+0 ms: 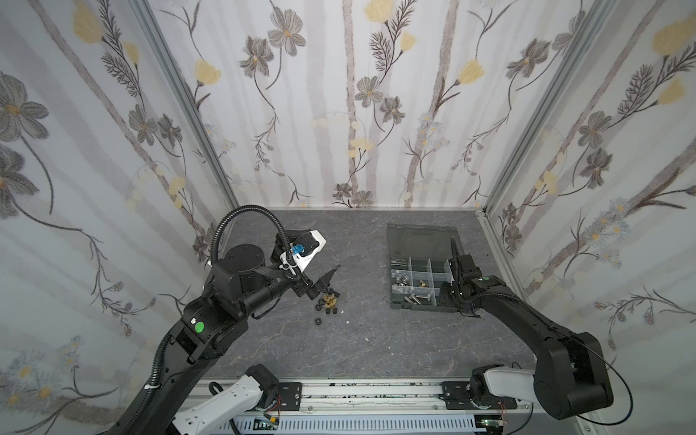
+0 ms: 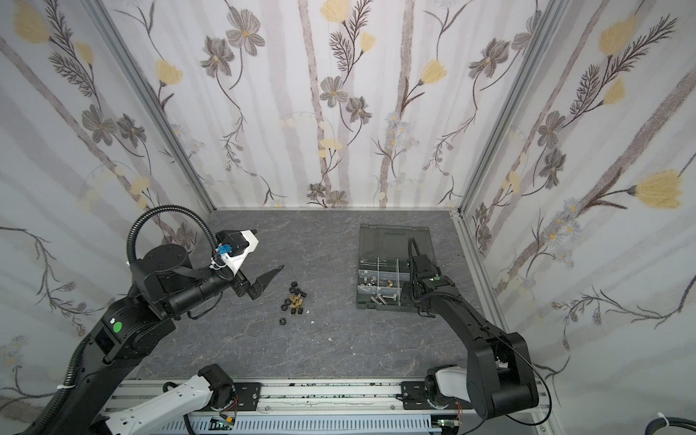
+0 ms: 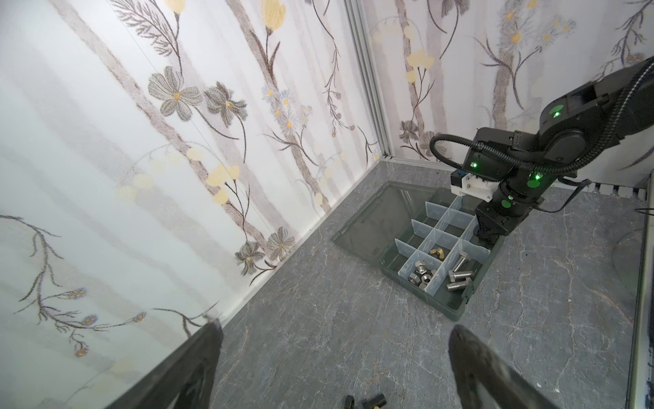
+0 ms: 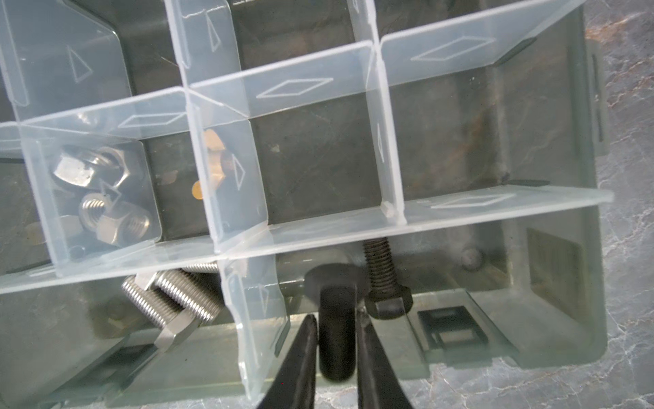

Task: Sort the screws and nuts into containers
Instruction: Place the screw into the container.

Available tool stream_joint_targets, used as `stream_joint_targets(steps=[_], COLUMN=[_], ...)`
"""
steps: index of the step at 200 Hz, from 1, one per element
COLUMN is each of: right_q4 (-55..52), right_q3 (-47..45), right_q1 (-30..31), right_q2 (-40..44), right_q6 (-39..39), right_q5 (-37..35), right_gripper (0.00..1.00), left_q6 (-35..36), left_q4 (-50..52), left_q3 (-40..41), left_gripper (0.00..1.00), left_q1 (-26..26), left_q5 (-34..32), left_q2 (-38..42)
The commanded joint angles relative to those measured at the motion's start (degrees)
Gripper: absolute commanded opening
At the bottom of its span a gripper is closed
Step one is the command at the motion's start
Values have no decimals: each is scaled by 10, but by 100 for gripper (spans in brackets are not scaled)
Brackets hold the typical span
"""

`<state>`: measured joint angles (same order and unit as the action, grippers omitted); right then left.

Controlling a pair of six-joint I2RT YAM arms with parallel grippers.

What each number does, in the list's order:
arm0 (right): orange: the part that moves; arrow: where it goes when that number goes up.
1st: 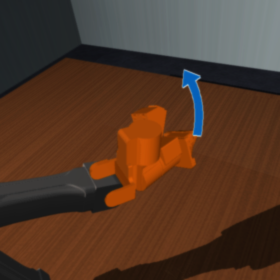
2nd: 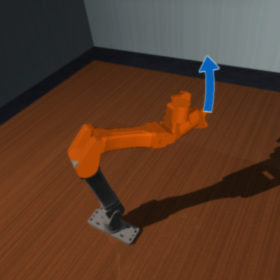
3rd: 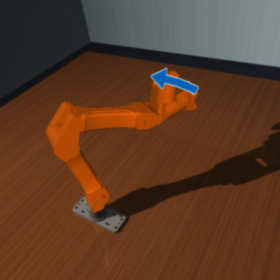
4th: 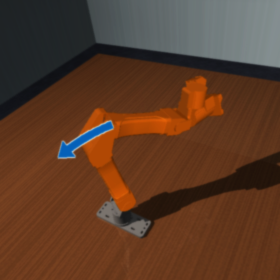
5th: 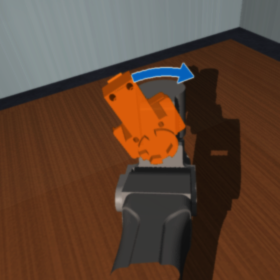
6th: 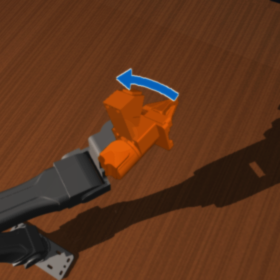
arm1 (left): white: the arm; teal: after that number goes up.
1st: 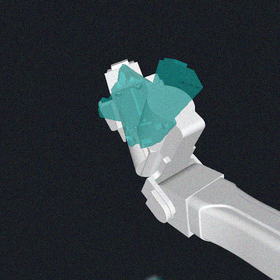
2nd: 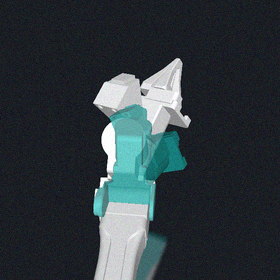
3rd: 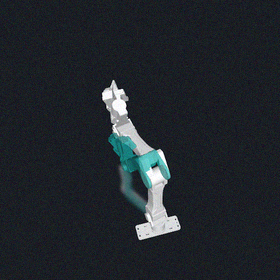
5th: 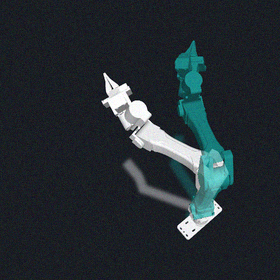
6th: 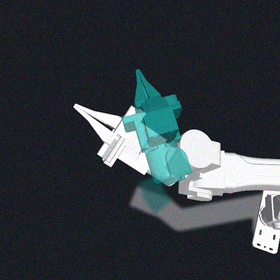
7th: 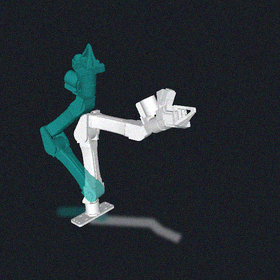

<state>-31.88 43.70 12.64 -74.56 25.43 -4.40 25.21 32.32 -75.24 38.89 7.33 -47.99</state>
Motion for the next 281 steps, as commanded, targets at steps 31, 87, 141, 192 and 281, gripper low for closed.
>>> stream_joint_targets(steps=[31, 87, 141, 192, 281], right_q4=[-9, -24, -30, -47, -47], right_q3=[21, 195, 404, 544, 626], right_q1=[6, 149, 291, 370, 380], right_q2=[21, -38, -276, -430, -540], right_q6=[-23, -84, -153, -205, -229], right_q5=[0, -19, -31, 15, 53], right_gripper=[36, 44, 52, 57, 63], left_q6=[2, 1, 1, 1, -1], left_q4=[-4, 2, -2, -3, -5], left_q3=[-3, -13, -8, -4, 2], left_gripper=[100, 100, 100, 100, 100], left_q1=[0, 0, 0, 0, 0], left_q5=[-1, -6, -2, -4, -2], left_q2=[-4, -5, -4, 1, 7])
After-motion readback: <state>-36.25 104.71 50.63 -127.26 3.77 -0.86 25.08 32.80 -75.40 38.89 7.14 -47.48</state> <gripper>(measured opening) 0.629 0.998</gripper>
